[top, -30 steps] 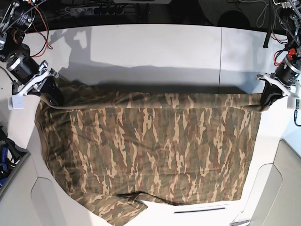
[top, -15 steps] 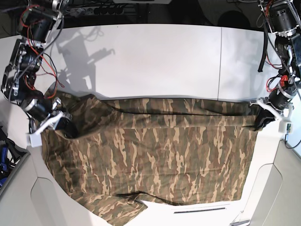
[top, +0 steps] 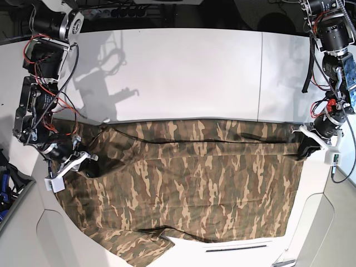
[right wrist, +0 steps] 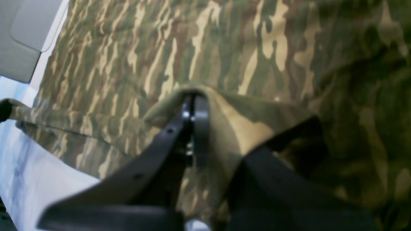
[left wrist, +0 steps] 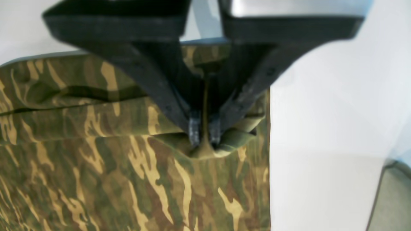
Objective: Fold the T-shirt properly
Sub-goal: 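Lift the shoulder corners with both grippers and pull them apart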
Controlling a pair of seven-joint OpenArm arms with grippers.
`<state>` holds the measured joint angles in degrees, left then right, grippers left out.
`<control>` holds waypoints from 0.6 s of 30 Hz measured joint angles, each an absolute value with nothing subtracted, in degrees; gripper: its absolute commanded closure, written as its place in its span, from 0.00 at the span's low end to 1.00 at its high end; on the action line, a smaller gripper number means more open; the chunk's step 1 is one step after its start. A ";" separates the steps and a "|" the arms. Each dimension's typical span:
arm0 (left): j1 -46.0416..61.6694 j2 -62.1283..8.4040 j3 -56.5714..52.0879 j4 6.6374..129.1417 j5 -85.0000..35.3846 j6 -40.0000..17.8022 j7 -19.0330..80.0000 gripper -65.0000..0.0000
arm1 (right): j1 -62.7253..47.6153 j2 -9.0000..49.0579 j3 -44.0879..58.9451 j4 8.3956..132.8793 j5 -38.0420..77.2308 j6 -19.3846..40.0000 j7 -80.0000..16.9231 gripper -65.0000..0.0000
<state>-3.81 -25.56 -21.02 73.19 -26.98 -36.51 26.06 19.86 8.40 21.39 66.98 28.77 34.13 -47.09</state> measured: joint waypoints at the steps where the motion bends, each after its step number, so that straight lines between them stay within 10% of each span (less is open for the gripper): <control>1: -3.81 -25.56 -21.02 73.10 -27.00 -36.49 26.04 1.00 | 19.84 8.40 21.39 66.32 28.27 34.09 -46.92 0.76; 5: -3.81 -25.54 -21.02 72.99 -27.00 -36.49 26.04 0.79 | 19.31 8.38 21.34 65.78 28.25 33.91 -46.28 0.42; 12: -3.81 -25.58 -21.02 72.99 -27.68 -36.42 27.59 0.39 | 17.98 8.40 21.56 65.76 29.56 33.87 -49.08 0.41; 18: -3.68 -25.54 -23.05 72.99 -31.33 -34.39 31.33 0.38 | 15.25 8.23 26.52 67.79 31.70 33.89 -49.84 0.42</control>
